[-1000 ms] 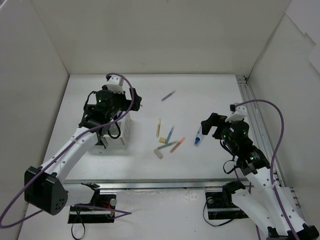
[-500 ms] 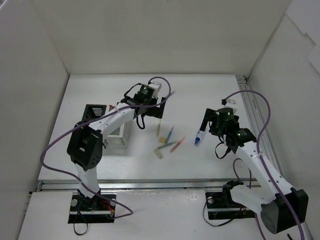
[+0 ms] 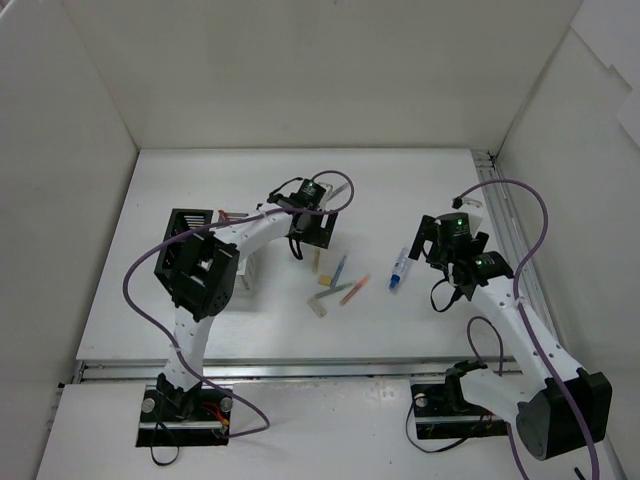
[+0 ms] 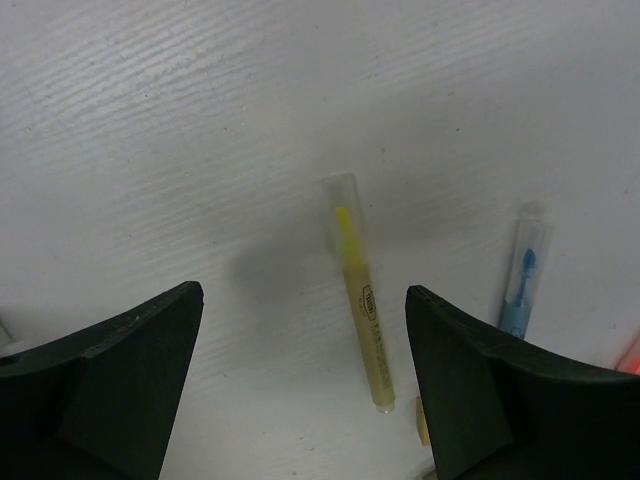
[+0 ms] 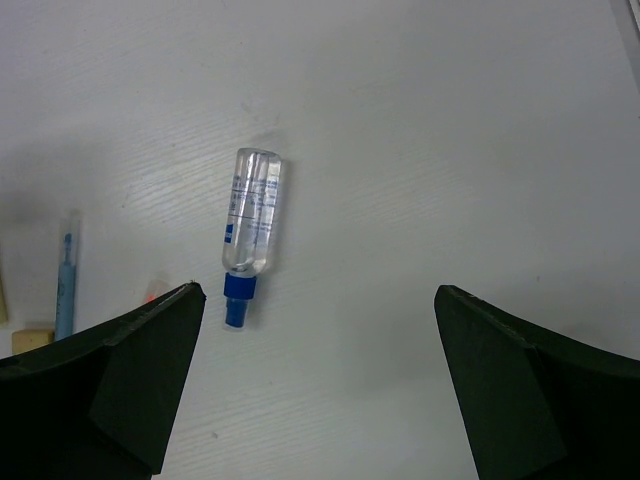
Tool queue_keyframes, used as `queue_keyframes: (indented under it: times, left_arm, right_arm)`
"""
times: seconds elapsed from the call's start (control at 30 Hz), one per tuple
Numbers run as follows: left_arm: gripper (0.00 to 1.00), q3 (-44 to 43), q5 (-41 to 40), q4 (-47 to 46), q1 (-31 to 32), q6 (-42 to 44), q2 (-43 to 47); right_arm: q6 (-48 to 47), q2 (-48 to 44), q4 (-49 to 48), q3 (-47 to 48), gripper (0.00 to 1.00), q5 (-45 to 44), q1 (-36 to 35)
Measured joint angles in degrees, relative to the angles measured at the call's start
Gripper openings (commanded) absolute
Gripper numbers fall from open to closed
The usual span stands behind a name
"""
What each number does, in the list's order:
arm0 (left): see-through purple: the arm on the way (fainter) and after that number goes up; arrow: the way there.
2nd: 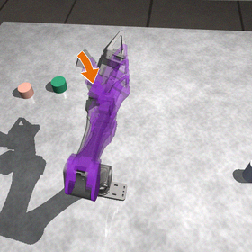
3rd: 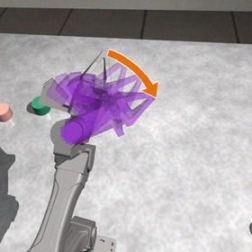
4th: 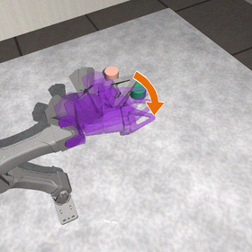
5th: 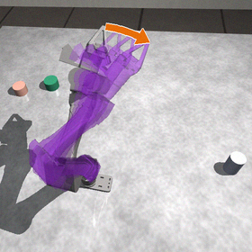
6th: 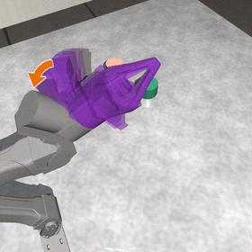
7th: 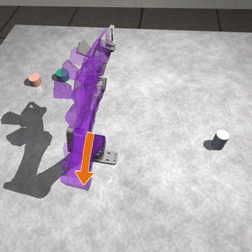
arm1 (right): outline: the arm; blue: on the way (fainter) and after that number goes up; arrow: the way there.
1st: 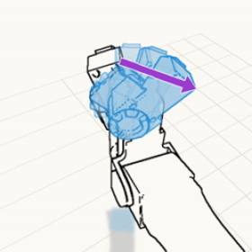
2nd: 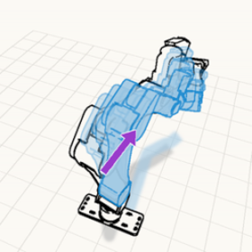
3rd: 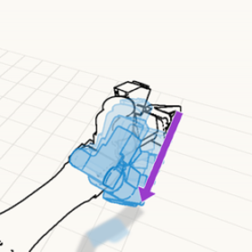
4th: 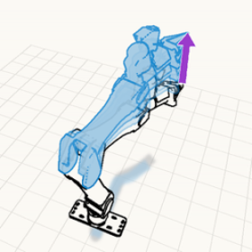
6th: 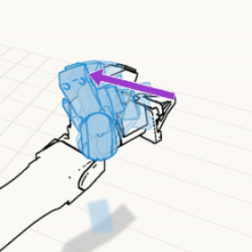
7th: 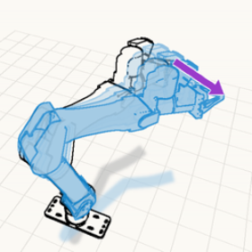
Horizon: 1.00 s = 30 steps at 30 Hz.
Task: Sort the stationery into containers
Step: Pick up the pen from the center of the board.
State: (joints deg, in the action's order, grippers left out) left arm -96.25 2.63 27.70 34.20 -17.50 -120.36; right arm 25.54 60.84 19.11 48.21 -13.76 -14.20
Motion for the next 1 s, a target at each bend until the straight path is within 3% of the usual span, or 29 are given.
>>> queue_keyframes:
  times: [0.5, 0.6, 0.7, 1.0]
  left_arm:
    - [0.4, 1.95, 0.04, 0.55, 2.1, -3.02, -2.45]
    - [0.26, 1.99, -0.17, 0.46, 2.47, -3.56, -2.47]
    - [0.0, 1.99, -0.55, 0.35, 2.54, -4.13, -2.54]
    - [0.0, 1.99, -3.5, 0.31, 2.51, -3.06, -2.32]
  right_arm:
    - [0.2, -0.13, 0.48, -0.17, 0.98, -0.44, 0.72]
    - [0.2, -0.15, 0.5, -0.48, 0.98, -0.42, 0.72]
    - [0.22, -0.17, 0.61, -0.76, 0.98, -0.42, 0.72]
    - [-0.26, -1.27, 0.9, -0.92, 0.98, 2.14, 0.74]
